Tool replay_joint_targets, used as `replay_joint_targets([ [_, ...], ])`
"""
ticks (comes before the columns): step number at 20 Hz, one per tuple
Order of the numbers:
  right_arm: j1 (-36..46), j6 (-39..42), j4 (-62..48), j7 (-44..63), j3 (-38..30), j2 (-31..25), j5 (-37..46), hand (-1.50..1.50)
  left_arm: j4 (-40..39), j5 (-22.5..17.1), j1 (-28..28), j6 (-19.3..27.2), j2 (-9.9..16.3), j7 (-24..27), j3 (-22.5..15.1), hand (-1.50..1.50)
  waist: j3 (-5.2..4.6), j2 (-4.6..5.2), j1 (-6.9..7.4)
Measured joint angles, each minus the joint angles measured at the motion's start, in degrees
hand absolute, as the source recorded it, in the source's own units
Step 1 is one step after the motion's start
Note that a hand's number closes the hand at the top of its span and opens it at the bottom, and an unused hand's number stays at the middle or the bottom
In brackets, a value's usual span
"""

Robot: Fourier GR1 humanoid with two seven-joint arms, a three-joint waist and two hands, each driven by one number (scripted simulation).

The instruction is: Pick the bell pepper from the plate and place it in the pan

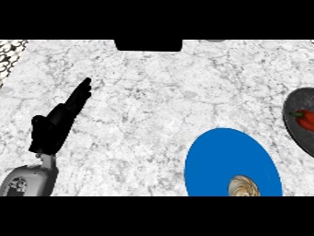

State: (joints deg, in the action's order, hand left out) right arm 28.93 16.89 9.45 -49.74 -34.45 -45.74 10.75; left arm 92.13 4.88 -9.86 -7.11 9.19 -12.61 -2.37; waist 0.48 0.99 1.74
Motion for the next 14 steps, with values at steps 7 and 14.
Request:
replay_joint_targets([
  [7,-6.6,1.4,1.9,-3.5,-1.1,-0.5,-1.8,-1.5,-0.4,-0.1,0.9,-0.2,0.6,0.9,1.1,0.0,-0.05,-0.3,-0.75],
  [14,-12.7,2.1,4.3,-5.5,-0.8,0.4,-2.7,-1.5,-0.3,-1.0,1.3,-1.0,0.9,0.5,1.8,0.0,-0.05,-0.56,-1.27],
])
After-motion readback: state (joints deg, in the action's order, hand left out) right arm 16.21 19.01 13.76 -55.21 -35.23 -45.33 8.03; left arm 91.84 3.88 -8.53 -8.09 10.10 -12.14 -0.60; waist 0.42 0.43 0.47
